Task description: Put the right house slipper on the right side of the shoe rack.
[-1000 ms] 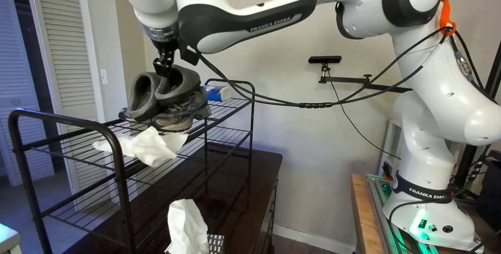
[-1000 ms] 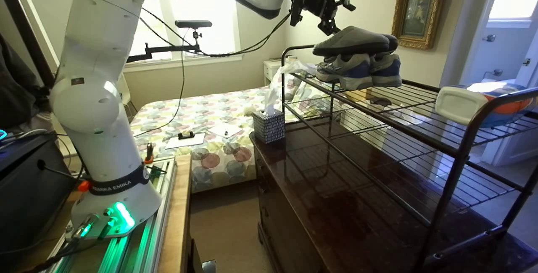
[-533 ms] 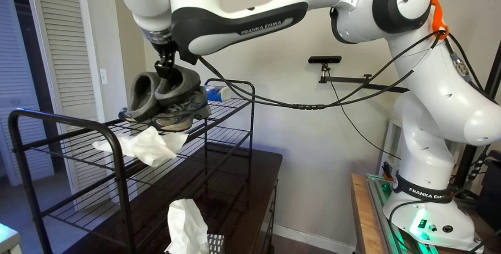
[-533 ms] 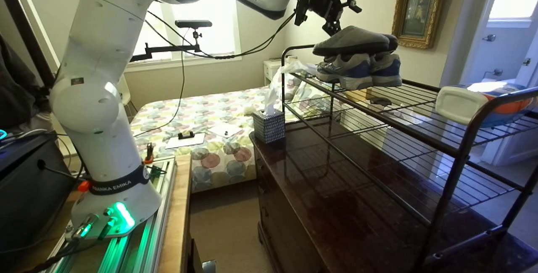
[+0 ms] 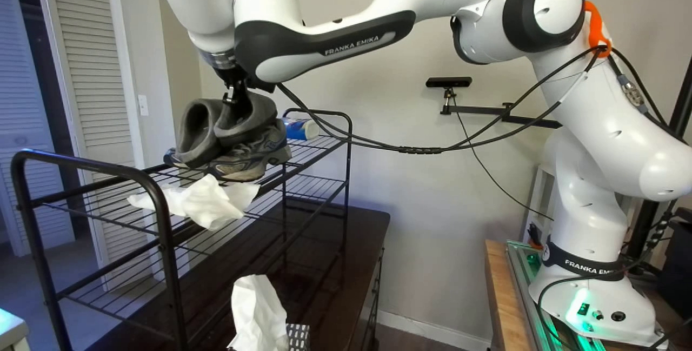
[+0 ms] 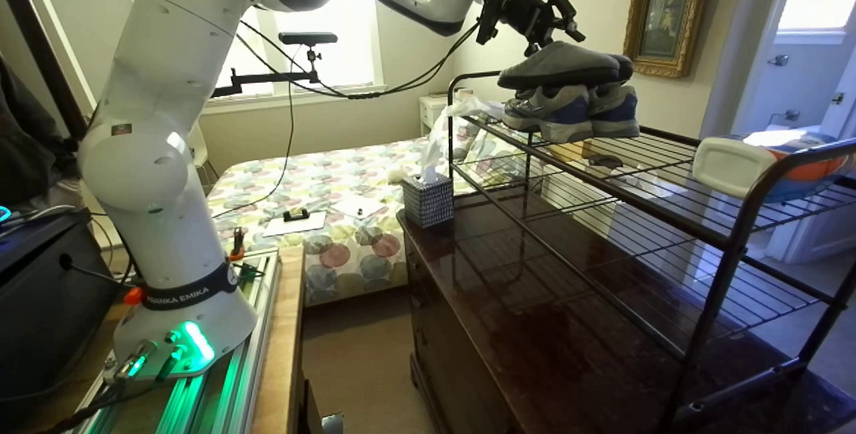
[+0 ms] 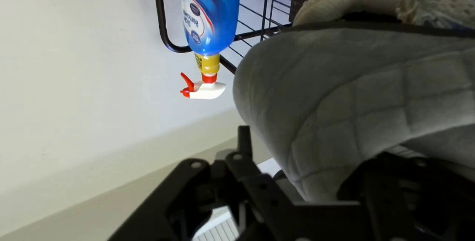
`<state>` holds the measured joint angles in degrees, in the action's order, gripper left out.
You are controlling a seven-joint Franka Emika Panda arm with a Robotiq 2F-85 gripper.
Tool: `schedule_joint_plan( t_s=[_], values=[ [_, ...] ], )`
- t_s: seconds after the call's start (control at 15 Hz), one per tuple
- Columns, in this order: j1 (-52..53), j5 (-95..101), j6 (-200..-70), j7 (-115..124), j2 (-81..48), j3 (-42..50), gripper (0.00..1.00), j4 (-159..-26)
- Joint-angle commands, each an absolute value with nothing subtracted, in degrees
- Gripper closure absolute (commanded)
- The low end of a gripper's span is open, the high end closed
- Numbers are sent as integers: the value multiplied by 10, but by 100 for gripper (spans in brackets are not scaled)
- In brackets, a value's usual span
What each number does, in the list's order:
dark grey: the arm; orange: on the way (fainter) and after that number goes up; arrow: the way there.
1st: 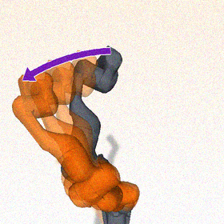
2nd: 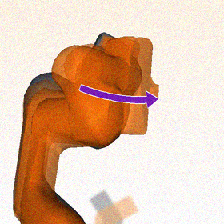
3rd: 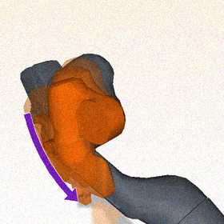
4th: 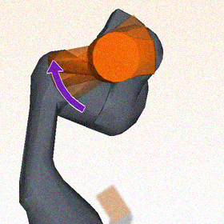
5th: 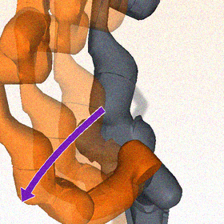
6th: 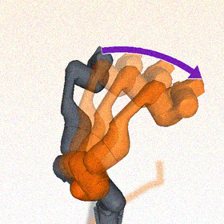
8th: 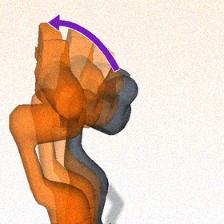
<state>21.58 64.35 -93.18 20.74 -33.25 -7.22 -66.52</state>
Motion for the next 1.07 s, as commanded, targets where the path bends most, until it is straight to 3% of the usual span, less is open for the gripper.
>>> schedule_joint_plan(
  t_s=[0.0, 0.2, 0.27, 1.0],
  values=[
    [218, 624, -926, 187, -352, -67, 77, -634],
    [213, 627, -934, 192, -342, -76, 98, -646],
    [211, 624, -940, 190, -337, -79, 100, -650],
    [118, 526, -1177, 28, -203, -138, 99, -753]
  ],
)
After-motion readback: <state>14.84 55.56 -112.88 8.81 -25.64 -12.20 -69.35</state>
